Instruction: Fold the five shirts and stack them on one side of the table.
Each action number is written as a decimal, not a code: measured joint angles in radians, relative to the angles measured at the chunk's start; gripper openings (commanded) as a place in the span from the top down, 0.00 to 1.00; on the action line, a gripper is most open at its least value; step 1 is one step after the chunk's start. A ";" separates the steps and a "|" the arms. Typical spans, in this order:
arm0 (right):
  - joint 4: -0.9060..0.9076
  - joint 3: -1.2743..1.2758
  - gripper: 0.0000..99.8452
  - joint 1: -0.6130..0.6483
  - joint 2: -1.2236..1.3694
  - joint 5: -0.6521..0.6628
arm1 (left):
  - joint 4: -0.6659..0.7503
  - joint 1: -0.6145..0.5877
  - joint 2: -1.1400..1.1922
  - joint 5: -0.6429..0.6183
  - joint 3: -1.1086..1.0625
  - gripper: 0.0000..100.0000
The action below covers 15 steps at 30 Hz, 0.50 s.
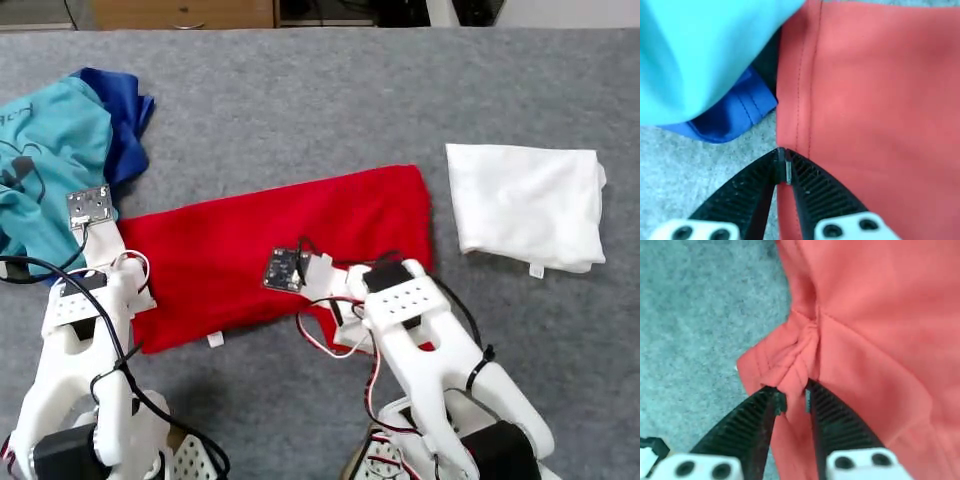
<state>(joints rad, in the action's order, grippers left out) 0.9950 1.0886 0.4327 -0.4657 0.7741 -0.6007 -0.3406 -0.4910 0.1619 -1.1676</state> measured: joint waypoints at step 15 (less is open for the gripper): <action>0.189 -0.153 1.00 -0.017 0.000 -0.009 | 0.000 0.000 0.000 0.000 0.000 0.98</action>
<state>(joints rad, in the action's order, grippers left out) 1.1838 0.9352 0.4158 -0.4657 0.7649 -0.6007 -0.3406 -0.4910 0.1619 -1.1676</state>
